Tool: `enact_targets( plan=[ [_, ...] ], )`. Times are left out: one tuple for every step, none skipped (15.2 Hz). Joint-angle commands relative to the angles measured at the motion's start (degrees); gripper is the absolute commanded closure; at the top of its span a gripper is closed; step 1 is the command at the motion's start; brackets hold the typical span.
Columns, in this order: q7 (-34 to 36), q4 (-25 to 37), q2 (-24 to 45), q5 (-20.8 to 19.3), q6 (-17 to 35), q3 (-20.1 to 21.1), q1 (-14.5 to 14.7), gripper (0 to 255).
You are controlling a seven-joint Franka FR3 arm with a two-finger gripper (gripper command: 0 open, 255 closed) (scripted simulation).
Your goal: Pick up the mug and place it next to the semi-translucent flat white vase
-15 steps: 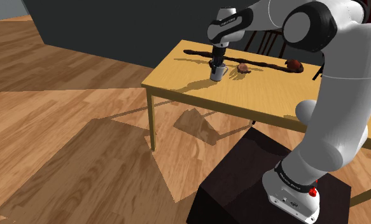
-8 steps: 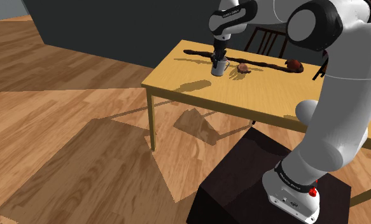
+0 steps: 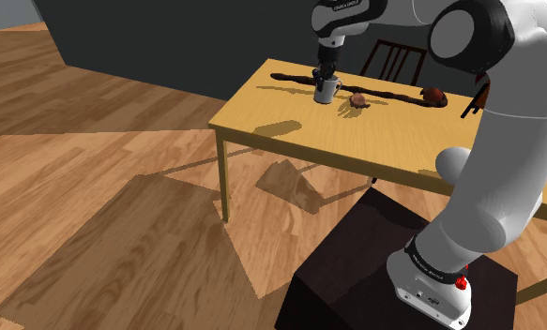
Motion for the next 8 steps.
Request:
enact_targets(
  plan=[
    [0.13, 1.58, -0.11, -0.06, -1.69, 0.01, 0.07, 255],
    [0.13, 2.19, -0.22, -0.08, -2.41, -0.01, 0.06, 255],
    [0.11, 2.82, -0.32, -0.11, -3.13, -0.03, 0.05, 255],
    [0.1, 3.47, -0.41, -0.13, -3.86, -0.04, 0.03, 255],
    [0.09, 4.13, -0.48, -0.15, -4.6, -0.06, 0.02, 255],
    [0.07, 4.82, -0.55, -0.16, -5.34, -0.07, 0.0, 255],
    [0.05, 5.52, -0.59, -0.17, -6.09, -0.09, -0.02, 255],
    [0.03, 6.25, -0.62, -0.18, -6.85, -0.1, -0.05, 255]
  ],
)
